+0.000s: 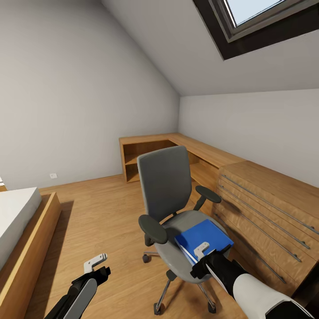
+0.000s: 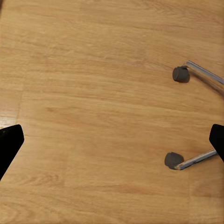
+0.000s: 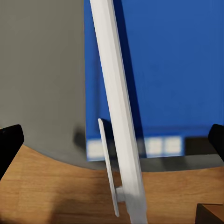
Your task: In the bedroom, organize the workspace by keeping the computer under the desk, ensuring the monitor is on the desk, placing the keyboard on the desk next to the monitor, placing the mouse on the desk next to the keyboard, moving the folder from the swivel chair onto the desk next to the mouse, stacking the notebook on top of the folder with the pen on top of the notebook, and positioning the swivel chair next to the desk.
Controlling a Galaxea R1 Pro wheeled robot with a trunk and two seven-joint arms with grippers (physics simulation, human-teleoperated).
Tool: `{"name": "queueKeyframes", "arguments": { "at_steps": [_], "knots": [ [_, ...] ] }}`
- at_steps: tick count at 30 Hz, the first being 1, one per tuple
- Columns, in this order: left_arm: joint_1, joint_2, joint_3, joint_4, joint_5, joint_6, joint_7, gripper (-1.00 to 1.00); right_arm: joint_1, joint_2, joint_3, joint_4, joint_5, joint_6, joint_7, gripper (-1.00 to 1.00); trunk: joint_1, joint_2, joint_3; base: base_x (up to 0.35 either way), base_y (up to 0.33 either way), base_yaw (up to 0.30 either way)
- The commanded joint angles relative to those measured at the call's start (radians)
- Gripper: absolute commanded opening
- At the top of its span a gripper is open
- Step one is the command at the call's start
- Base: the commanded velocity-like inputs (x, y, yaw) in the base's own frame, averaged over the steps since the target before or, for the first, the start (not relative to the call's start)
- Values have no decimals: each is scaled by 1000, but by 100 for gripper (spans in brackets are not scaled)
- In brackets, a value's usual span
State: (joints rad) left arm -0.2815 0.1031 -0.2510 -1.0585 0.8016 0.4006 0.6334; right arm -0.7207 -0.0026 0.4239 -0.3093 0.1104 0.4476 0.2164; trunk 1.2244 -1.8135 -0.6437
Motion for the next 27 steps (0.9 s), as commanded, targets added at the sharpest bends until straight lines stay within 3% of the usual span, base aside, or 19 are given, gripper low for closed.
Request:
{"name": "queueKeyframes", "arguments": {
  "at_steps": [1,4,5,27],
  "knots": [
    [-1,1,-4,-2,7,1,8,100,0,0,0,-2,11,5,7,100,0,-1,-1,0,0,0],
    [-1,1,-4,-2,7,1,8,100,0,0,0,-2,11,5,7,100,0,-1,-1,0,0,0],
    [-1,1,-4,-2,7,1,8,100,0,0,0,-2,11,5,7,-100,0,-1,-1,0,0,0],
    [-1,3,-4,-2,7,2,9,100,0,0,0,-2,11,5,9,-100,0,-1,-1,0,0,0]
  ]
}}
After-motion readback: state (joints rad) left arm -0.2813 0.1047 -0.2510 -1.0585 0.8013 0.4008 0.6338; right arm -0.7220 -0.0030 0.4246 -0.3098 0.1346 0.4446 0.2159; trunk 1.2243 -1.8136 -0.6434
